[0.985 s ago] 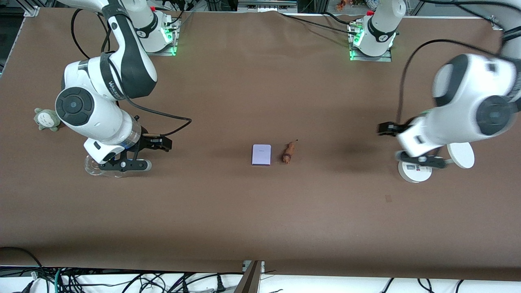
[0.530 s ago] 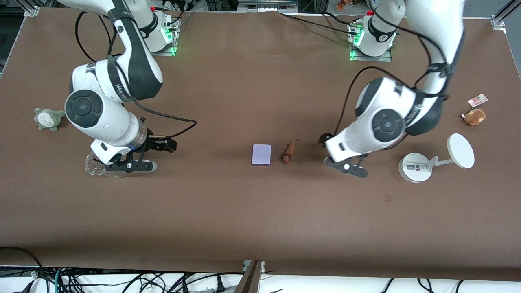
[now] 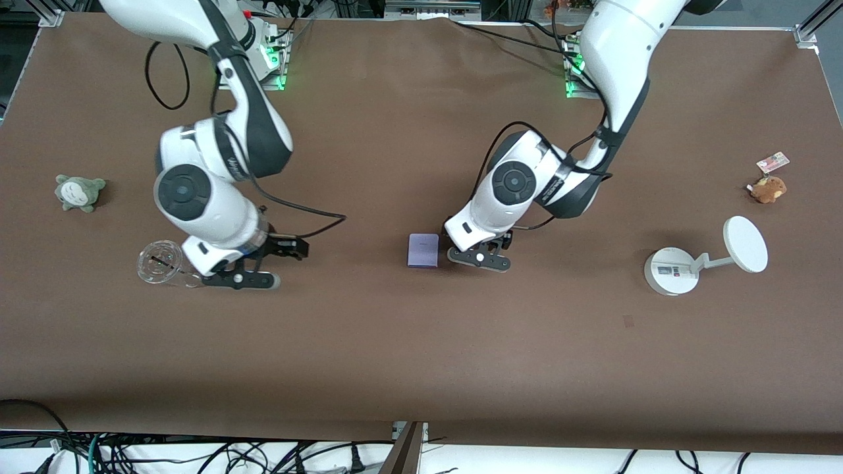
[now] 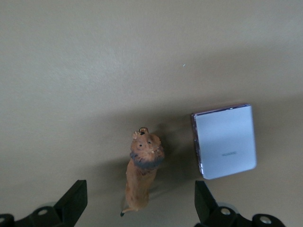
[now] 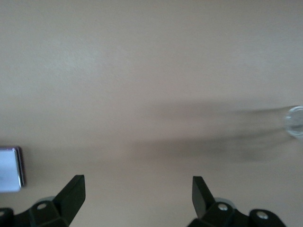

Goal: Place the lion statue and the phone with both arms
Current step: 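Grasp the brown lion statue with the left gripper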

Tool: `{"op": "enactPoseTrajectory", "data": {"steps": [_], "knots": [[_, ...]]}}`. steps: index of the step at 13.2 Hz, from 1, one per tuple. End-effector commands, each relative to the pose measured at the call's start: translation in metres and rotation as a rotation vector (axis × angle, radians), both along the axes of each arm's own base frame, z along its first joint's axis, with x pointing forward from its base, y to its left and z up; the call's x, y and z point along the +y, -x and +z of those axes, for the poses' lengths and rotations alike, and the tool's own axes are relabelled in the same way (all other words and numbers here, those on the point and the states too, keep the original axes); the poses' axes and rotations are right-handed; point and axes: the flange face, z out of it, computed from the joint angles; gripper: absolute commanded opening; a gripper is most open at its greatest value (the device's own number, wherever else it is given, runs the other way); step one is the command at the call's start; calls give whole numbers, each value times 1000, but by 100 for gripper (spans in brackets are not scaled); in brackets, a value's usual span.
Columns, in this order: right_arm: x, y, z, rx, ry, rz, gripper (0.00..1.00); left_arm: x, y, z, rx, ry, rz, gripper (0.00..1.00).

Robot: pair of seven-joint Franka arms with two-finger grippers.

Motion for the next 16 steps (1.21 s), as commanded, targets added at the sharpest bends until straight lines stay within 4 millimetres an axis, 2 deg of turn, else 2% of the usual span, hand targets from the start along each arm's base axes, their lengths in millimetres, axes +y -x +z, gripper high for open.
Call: {"op": "enactPoseTrajectory", "data": {"steps": [1, 3, 4, 5, 6, 7, 9, 11, 14, 16], "knots": [[10, -5, -10, -14, -10, -37, 100, -11, 8, -18, -36, -55, 0, 100], [10, -5, -16, -8, -6, -37, 100, -17, 12, -29, -81, -99, -43, 100], [11, -6, -25, -8, -6, -36, 100, -17, 13, -37, -88, -118, -70, 91], [24, -2, -31, -10, -5, -19, 100, -17, 13, -40, -95, -131, -88, 61], [37, 3, -36, -5, 0, -12, 100, -17, 13, -40, -95, -131, -84, 40], [47, 8, -38, -5, 2, -34, 100, -17, 13, -40, -96, -132, -88, 28], [55, 12, -46, 4, 5, -44, 100, -10, 9, -35, -96, -141, -93, 9], [70, 15, -55, -15, -1, -31, 100, 0, -1, -10, -101, -159, -180, 7], [86, 18, -70, -35, -7, -43, 100, 55, -20, 45, -36, -232, -250, 8], [97, 22, -79, -48, -13, -31, 100, 100, -26, 81, 42, -283, -315, 10]]}}
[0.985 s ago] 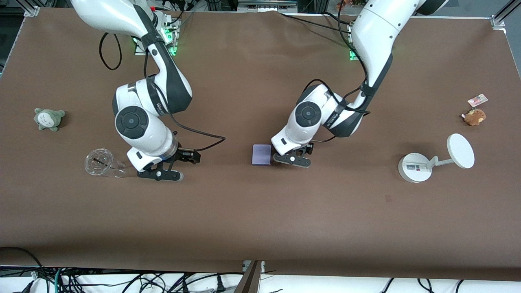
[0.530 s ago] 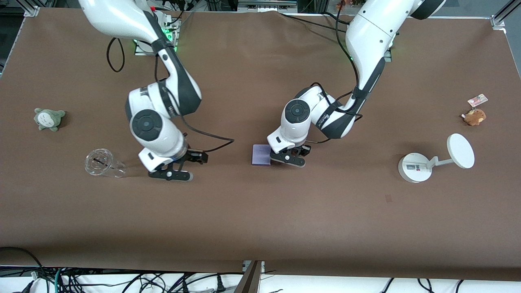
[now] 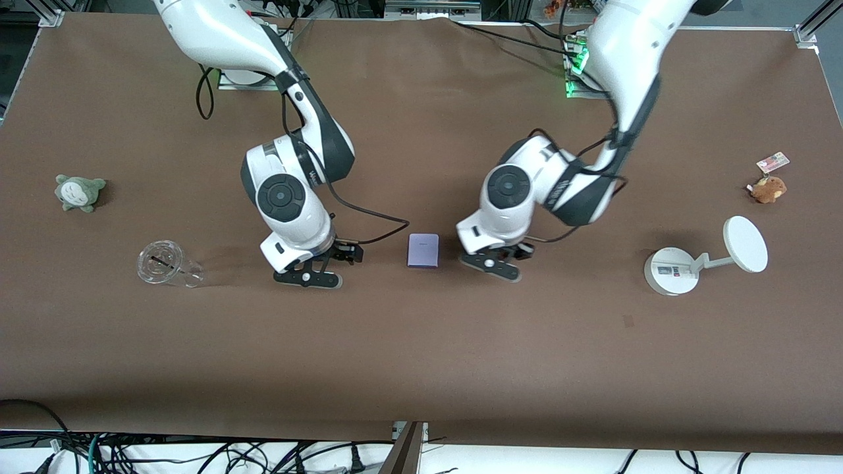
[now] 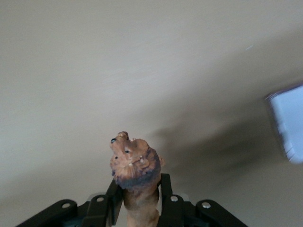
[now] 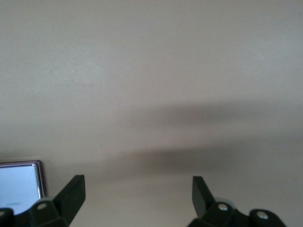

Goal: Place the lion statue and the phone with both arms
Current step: 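Carry the lion toward the lamp while the right gripper reaches the phone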

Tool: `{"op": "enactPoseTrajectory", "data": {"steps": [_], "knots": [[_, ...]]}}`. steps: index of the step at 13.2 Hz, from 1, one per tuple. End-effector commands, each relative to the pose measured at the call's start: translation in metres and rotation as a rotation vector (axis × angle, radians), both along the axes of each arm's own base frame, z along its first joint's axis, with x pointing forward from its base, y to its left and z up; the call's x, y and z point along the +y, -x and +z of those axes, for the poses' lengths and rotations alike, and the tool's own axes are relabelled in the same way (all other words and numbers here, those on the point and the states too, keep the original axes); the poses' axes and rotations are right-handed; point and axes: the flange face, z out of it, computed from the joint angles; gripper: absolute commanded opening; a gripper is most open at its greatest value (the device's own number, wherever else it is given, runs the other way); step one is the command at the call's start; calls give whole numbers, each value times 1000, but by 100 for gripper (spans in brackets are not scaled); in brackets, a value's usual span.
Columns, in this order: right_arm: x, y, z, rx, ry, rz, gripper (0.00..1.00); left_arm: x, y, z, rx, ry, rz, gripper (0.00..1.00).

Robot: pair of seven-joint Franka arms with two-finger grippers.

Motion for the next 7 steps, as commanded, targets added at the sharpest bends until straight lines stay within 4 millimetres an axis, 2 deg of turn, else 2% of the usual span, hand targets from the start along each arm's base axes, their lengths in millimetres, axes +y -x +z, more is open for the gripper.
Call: {"op": "enactPoseTrajectory", "data": {"steps": [1, 3, 5, 7], "knots": [[22, 4, -10, -18, -17, -19, 100, 65, -2, 53, 109, -78, -94, 10], [55, 20, -26, -35, -29, -23, 100, 111, -3, 68, 208, -111, -115, 10], [92, 43, -48, -43, -36, 0, 100, 147, -6, 68, 274, -114, -137, 9], [119, 59, -62, -75, -58, 12, 100, 161, -1, 61, 305, -124, -118, 9]]}}
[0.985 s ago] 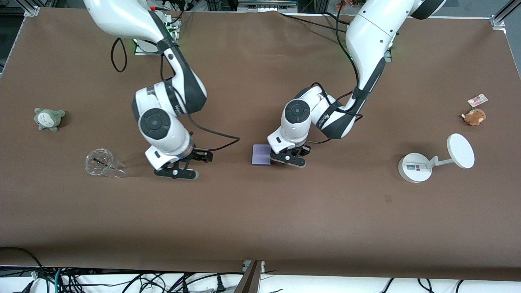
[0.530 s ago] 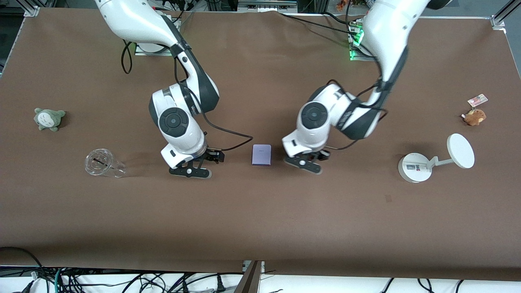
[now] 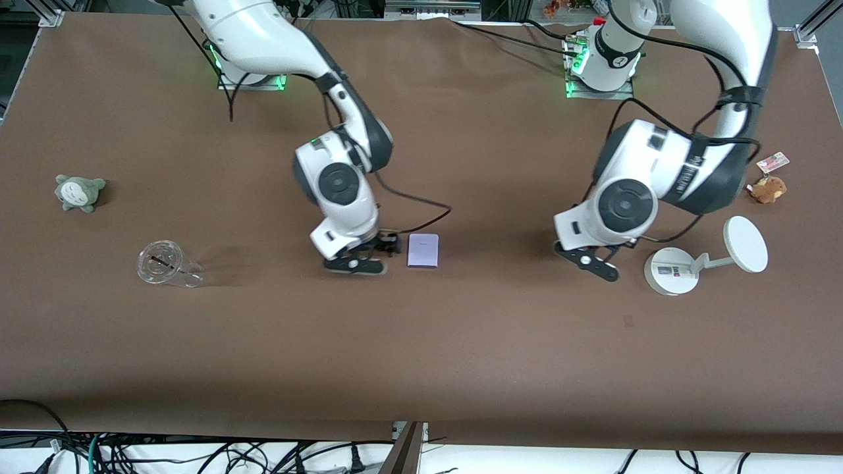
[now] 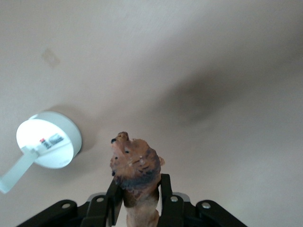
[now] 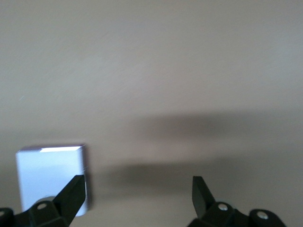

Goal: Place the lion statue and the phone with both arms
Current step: 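Carry the lion toward the lamp while the right gripper reaches the phone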

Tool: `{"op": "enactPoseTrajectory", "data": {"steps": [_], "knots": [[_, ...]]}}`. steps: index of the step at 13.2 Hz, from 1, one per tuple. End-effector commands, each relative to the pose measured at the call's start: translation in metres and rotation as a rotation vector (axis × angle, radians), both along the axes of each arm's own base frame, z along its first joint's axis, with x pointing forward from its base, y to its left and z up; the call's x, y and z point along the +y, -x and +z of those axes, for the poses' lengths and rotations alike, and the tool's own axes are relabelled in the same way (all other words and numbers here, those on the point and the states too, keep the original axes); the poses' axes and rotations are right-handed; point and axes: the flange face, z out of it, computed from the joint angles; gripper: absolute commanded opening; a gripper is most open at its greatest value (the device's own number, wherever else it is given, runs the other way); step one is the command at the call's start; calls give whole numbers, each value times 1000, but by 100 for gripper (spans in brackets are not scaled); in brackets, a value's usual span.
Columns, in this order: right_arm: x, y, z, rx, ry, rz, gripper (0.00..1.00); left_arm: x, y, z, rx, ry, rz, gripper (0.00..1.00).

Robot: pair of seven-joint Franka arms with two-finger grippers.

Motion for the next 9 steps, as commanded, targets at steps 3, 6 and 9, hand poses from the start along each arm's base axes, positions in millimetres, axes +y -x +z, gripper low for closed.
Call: {"op": "enactPoseTrajectory", "data": {"steps": [3, 6, 9], "knots": [[51, 27, -20, -52, -46, -18, 100, 57, -6, -9, -28, -23, 107, 9], [88, 42, -32, -67, -63, -40, 100, 115, -28, -50, -107, 31, 193, 12], [99, 42, -43, -76, -62, -45, 100, 121, -16, -90, -189, 47, 310, 12]]}}
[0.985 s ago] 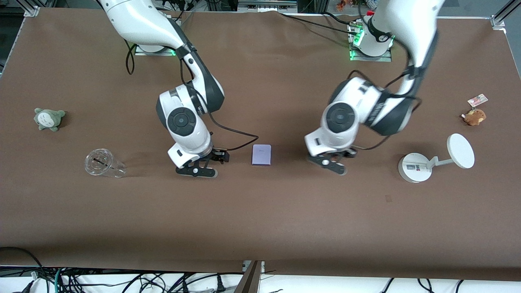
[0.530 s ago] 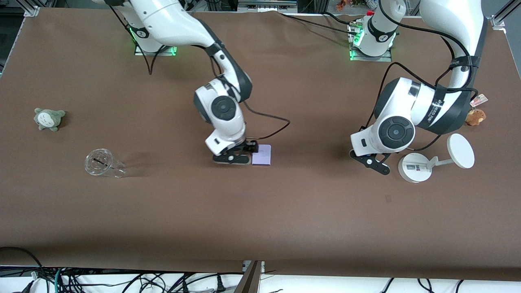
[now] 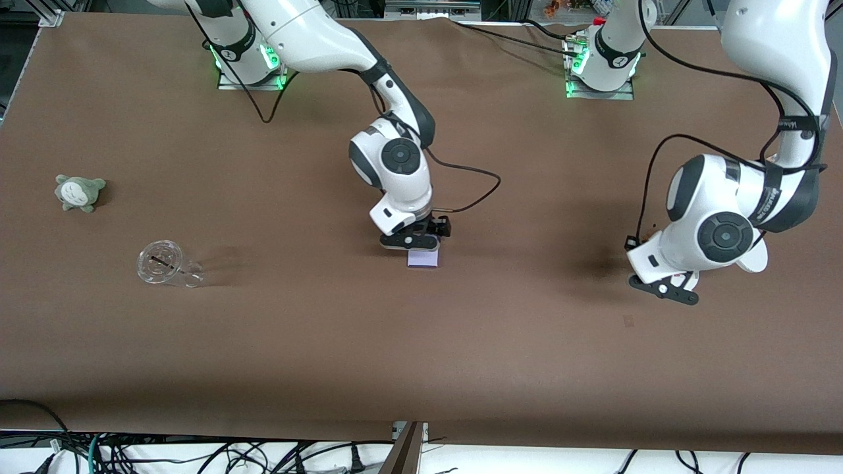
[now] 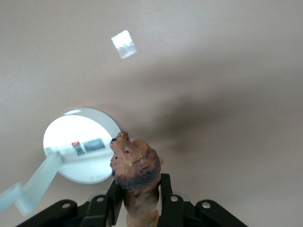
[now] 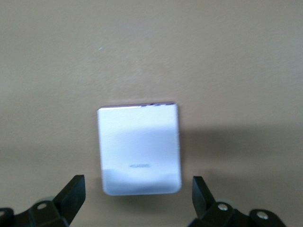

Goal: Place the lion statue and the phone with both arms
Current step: 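Carry the lion toward the lamp while the right gripper reaches the phone, then lower the lion beside the white lamp base and open the left gripper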

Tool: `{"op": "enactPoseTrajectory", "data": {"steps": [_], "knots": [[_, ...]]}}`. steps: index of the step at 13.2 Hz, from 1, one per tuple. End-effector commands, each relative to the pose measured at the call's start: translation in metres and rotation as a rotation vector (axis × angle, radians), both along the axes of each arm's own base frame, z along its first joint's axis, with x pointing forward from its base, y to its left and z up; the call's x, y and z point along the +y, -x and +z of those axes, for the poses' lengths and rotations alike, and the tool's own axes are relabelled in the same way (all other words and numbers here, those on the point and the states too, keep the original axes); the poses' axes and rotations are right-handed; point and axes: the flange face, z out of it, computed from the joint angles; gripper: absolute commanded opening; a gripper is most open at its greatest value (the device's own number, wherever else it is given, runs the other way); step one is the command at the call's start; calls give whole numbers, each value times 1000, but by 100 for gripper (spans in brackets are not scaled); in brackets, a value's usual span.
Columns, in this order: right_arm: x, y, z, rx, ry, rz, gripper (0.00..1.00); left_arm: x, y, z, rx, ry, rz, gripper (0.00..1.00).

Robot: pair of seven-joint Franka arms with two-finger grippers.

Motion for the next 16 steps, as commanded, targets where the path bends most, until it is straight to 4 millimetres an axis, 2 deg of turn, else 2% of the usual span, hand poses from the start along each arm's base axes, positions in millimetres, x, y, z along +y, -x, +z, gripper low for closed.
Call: {"op": "enactPoseTrajectory", "data": {"steps": [1, 4, 6, 8, 11, 14, 15, 16], "knots": [[8, -7, -10, -19, 0, -13, 100, -13, 15, -26, -53, -8, 85, 12], [6, -8, -12, -28, 14, 10, 100, -10, 14, -31, -67, -6, 113, 12], [4, -10, -13, -40, 24, 25, 100, 6, 13, -43, -60, -4, 138, 12], [4, -10, -20, -42, 26, 27, 100, 14, 11, -52, -73, 6, 149, 12], [6, -8, -24, -46, 23, 30, 100, 15, 11, -60, -74, 12, 151, 12], [7, -8, -27, -47, 22, 31, 100, 14, 13, -78, -68, 23, 148, 12], [7, -8, -28, -50, 20, 33, 100, 15, 13, -79, -69, 24, 150, 23], [6, -8, -31, -48, 23, 32, 100, 15, 13, -78, -71, 24, 151, 64]]}}
